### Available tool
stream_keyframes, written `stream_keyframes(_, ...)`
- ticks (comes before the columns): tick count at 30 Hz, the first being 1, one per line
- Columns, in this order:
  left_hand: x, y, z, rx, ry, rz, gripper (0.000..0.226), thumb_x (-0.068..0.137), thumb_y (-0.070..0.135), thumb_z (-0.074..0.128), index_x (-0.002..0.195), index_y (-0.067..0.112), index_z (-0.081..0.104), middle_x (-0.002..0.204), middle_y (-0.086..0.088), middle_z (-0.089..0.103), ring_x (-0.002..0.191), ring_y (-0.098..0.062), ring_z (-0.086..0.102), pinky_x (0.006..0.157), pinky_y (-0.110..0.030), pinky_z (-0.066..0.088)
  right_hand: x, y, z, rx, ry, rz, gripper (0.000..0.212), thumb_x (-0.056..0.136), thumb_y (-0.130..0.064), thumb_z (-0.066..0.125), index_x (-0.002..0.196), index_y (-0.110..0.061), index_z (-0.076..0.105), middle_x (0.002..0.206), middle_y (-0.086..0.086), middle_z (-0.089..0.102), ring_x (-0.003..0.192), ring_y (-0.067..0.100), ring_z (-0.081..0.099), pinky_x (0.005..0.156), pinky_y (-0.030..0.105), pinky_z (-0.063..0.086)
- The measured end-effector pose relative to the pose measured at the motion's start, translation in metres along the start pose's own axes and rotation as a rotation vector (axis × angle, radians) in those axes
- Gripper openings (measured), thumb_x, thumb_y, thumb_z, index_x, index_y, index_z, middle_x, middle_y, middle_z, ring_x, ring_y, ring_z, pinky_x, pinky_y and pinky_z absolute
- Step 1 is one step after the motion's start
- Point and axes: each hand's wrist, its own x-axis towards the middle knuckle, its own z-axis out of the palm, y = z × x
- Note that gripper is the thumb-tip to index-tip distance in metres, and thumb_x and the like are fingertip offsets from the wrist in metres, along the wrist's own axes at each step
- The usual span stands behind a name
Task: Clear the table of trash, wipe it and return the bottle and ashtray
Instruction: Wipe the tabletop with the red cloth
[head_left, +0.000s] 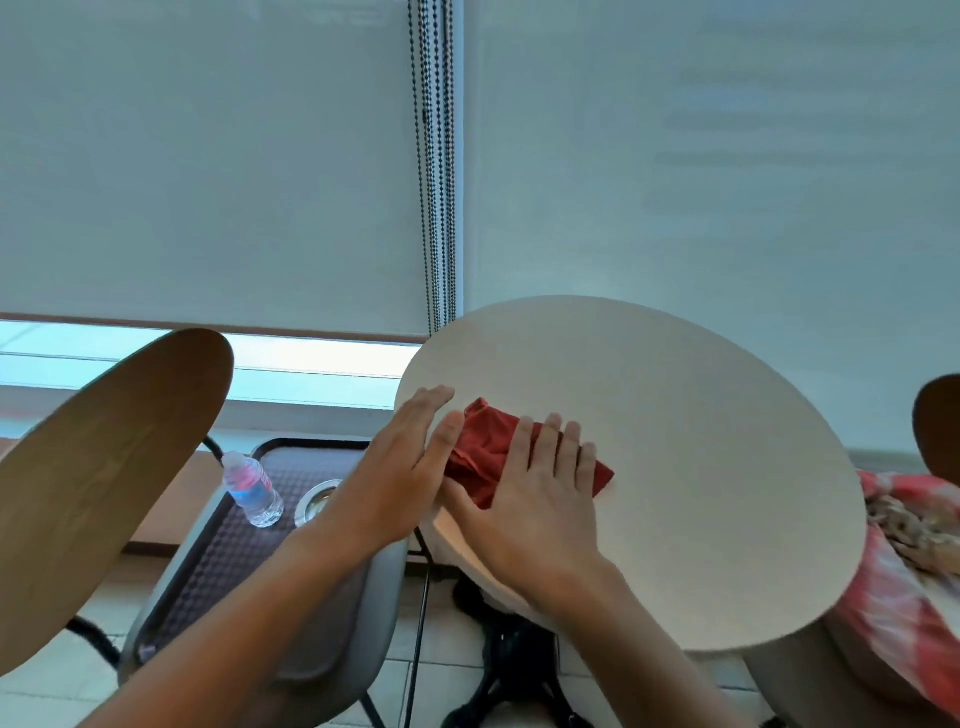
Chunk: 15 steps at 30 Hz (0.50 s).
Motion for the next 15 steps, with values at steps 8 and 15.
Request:
stream_keyframes(8, -0.006, -0.014, -0.003, 0.053, -0.095, 0.056, 0.048, 0.104, 0.044, 0.037, 0.15, 0.034, 0.033, 0.153, 0.01, 0.035, 0.138, -0.003, 0.031, 0.115, -0.029, 0.027, -0.013, 0.004, 0.001, -0.059, 0.028, -0.28, 0.092, 0.08, -0.093, 0.01, 0.157, -0.045, -0.008, 0.169, 0.009, -0.006, 0.154, 0.029, -0.015, 0.124, 0.052, -0.006)
stream_keyframes(15, -0.019, -0.013, 0.007, 0.006, -0.024, -0.122, 0.052, 0.1, 0.047, 0.045, 0.15, 0.036, 0.033, 0.159, -0.003, 0.027, 0.143, -0.018, 0.031, 0.116, -0.036, 0.028, -0.027, 0.014, 0.005, -0.077, 0.041, -0.478, 0.084, 0.089, -0.074, 0.042, 0.159, -0.04, 0.008, 0.169, 0.009, 0.008, 0.155, 0.032, 0.0, 0.125, 0.051, 0.002)
